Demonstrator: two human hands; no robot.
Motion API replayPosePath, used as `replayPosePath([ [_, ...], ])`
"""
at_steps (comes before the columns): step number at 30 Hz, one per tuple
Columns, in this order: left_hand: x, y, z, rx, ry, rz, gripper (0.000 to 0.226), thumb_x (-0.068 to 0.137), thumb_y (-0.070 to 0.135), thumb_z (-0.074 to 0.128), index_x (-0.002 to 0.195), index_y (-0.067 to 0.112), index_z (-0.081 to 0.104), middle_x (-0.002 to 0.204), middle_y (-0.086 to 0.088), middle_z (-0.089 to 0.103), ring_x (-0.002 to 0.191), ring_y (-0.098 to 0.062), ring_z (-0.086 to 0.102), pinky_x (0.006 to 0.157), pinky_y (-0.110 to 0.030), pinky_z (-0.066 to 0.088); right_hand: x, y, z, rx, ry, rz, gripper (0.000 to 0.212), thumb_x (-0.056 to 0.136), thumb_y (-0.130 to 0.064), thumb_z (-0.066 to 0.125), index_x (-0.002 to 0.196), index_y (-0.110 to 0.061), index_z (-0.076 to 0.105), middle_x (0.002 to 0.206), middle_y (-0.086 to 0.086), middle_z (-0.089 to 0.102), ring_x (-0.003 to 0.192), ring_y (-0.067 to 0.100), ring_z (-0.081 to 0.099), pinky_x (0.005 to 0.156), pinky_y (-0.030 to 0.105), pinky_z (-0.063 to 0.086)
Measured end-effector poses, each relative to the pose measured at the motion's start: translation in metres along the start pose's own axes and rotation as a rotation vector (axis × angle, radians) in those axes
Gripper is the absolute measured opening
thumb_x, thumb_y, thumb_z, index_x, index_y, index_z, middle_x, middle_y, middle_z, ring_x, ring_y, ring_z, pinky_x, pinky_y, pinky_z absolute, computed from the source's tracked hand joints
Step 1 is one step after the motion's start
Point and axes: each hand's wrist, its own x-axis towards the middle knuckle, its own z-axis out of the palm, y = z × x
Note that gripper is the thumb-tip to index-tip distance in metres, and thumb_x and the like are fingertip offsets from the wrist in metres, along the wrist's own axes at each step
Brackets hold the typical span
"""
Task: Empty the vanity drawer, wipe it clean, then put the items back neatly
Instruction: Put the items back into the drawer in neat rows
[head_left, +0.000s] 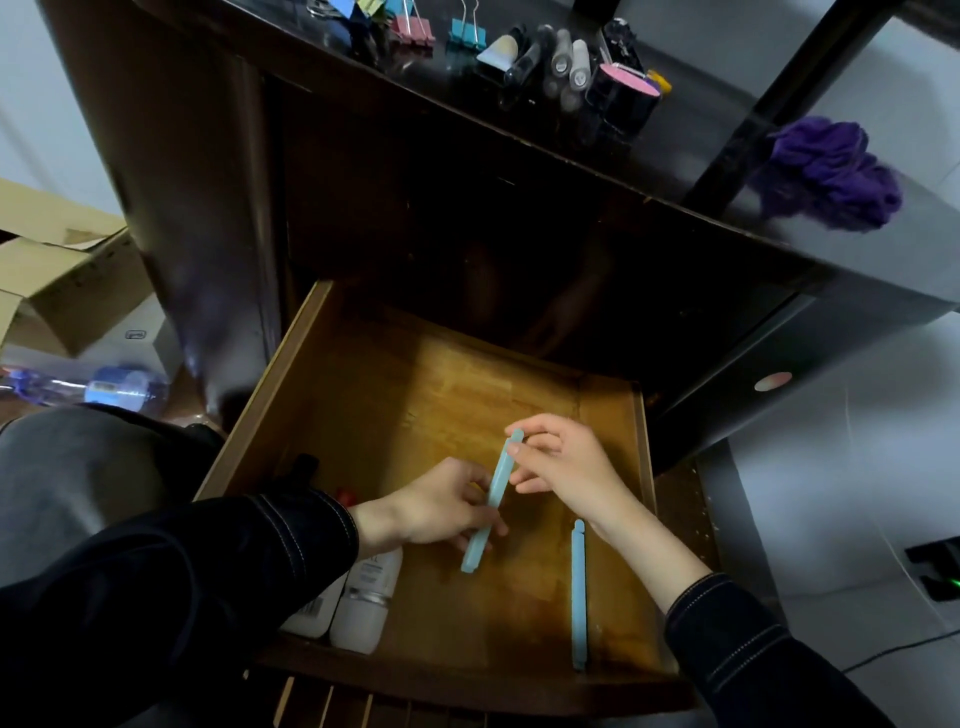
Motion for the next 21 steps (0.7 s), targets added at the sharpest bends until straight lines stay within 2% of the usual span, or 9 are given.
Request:
replayPosePath([
  [2, 0.001, 0.0, 0.001, 0.019, 0.011, 0.011, 0.009, 0.095, 0.009, 0.064, 0.102, 0.012, 0.059, 0.103, -0.014, 0.075, 0.091, -0.027, 0.073, 0.076, -0.037, 0.062, 0.001, 0.001, -0.005, 0.077, 0.005, 0.05, 0.013, 0.096, -0.016, 0.069, 0.108, -0.019, 0.072, 0.095, 0.005, 0.075, 0.08, 0.018, 0.076, 0.069, 0.025, 0.061],
  [4, 0.003, -0.001, 0.002, 0.16, 0.075, 0.043, 0.018, 0.094, 0.016, 0.068, 0.11, 0.01, 0.064, 0.105, -0.01, 0.074, 0.096, -0.023, 0.072, 0.084, -0.04, 0.06, 0.004, 0.003, -0.016, 0.05, 0.034, 0.085, 0.01, 0.096, -0.014, 0.068, 0.105, -0.017, 0.072, 0.094, 0.007, 0.075, 0.079, 0.018, 0.075, 0.069, 0.025, 0.061],
  [7, 0.003, -0.005, -0.001, 0.591, 0.167, 0.14, 0.029, 0.093, 0.023, 0.065, 0.12, 0.015, 0.064, 0.108, 0.001, 0.072, 0.1, -0.015, 0.068, 0.088, -0.037, 0.056, 0.01, 0.011, -0.033, -0.282, 0.069, 0.106, 0.007, 0.097, -0.013, 0.066, 0.102, -0.017, 0.068, 0.091, 0.005, 0.071, 0.079, 0.016, 0.072, 0.073, 0.028, 0.062],
  [11, 0.001, -0.011, -0.004, 0.969, 0.119, 0.152, 0.028, 0.093, 0.022, 0.058, 0.12, 0.02, 0.063, 0.115, -0.001, 0.067, 0.108, -0.021, 0.06, 0.089, -0.039, 0.052, 0.012, 0.019, -0.027, -0.645, -0.06, 0.116, 0.004, 0.098, -0.019, 0.065, 0.099, -0.023, 0.067, 0.084, 0.0, 0.069, 0.081, 0.018, 0.069, 0.077, 0.035, 0.06],
  [16, 0.0, -0.016, -0.006, 1.041, 0.065, 0.115, 0.032, 0.093, 0.021, 0.056, 0.125, 0.02, 0.061, 0.126, -0.002, 0.058, 0.118, -0.023, 0.05, 0.095, -0.039, 0.048, 0.014, 0.021, -0.02, -1.016, -0.166, 0.18, 0.009, 0.099, -0.015, 0.059, 0.104, -0.019, 0.065, 0.099, 0.003, 0.069, 0.089, 0.024, 0.067, 0.082, 0.041, 0.059],
  [21, 0.0, -0.019, -0.004, 1.076, 0.028, 0.089, 0.025, 0.09, 0.017, 0.055, 0.114, 0.02, 0.063, 0.123, -0.002, 0.054, 0.115, -0.023, 0.049, 0.093, -0.042, 0.046, 0.007, 0.02, -0.021, -1.257, -0.305, 0.146, 0.014, 0.098, -0.009, 0.059, 0.109, -0.012, 0.066, 0.104, 0.007, 0.068, 0.093, 0.027, 0.066, 0.087, 0.043, 0.058],
])
